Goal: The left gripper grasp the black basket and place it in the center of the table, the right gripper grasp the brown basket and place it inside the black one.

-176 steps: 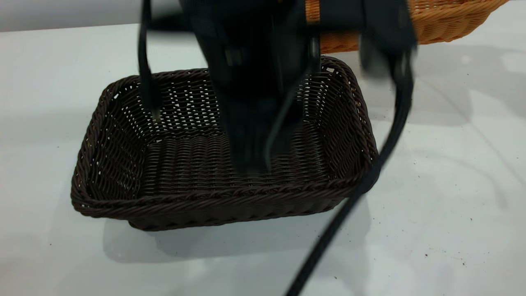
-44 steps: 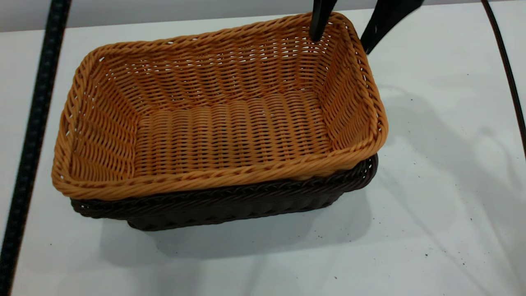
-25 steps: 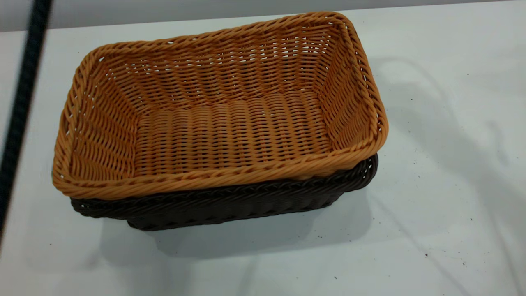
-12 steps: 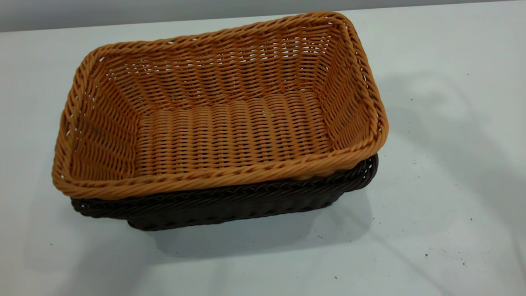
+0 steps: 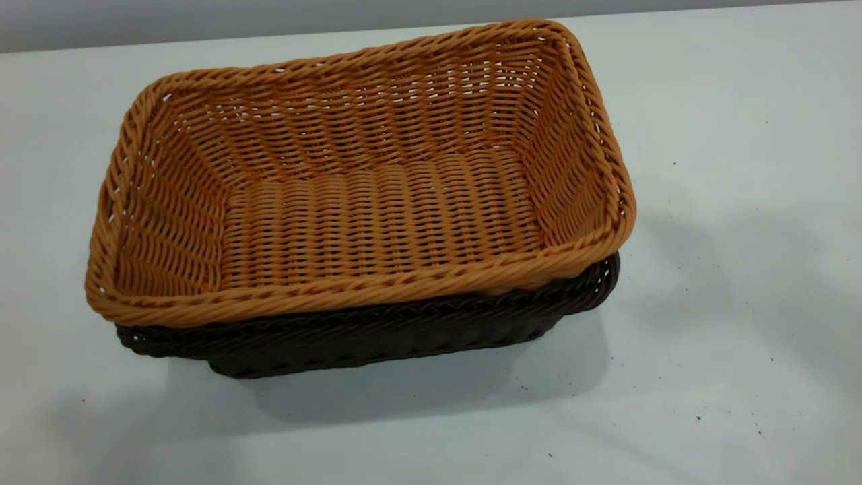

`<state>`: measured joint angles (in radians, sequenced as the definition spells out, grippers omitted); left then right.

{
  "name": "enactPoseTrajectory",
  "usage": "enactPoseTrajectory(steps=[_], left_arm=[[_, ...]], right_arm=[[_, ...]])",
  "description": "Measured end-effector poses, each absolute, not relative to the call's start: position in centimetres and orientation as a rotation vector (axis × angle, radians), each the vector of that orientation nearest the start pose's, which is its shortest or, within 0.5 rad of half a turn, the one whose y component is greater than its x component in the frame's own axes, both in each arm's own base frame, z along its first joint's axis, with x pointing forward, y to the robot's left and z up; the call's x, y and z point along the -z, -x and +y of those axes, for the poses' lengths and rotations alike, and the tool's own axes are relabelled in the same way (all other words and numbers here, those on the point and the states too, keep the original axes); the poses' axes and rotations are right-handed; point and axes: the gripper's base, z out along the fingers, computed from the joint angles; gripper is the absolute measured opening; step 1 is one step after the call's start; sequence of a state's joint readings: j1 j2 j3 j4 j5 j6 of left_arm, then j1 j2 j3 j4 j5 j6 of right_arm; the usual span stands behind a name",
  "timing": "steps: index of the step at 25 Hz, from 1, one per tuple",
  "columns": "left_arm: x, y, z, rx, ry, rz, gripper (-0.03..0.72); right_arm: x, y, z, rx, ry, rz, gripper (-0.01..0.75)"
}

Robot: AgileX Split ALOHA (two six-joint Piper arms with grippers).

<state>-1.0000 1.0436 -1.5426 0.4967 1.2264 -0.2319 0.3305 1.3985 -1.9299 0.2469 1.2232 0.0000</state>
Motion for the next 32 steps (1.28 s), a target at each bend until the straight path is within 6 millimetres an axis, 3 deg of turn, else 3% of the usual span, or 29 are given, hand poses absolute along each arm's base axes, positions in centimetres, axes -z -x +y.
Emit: enactPoseTrajectory(steps=[8, 12, 18, 25, 32], left_arm=[[-51.8, -6.7, -5.0, 0.361, -0.712, 1.845, -0.001], [-51.3, -4.2, -2.0, 0.452, -0.714, 1.785, -0.001], [-47.2, -1.6, 0.6, 0.512, -0.797, 1.777, -0.001], [-40.7, -0.1, 1.0, 0.554, -0.956, 1.822, -0.001], [-34.4, -0.4, 0.2, 0.522, -1.022, 1.957, -0.001]], right_arm=[[-49.8, -17.0, 8.3, -0.517, 0.43, 2.19, 0.0], [-47.6, -13.7, 7.2, -0.508, 0.438, 2.214, 0.0], [-44.3, -8.8, 5.5, -0.47, 0.515, 2.197, 0.0], [-40.4, -3.8, 3.7, -0.425, 0.573, 2.07, 0.0], [-34.6, -1.2, 2.5, -0.381, 0.553, 2.007, 0.0]])
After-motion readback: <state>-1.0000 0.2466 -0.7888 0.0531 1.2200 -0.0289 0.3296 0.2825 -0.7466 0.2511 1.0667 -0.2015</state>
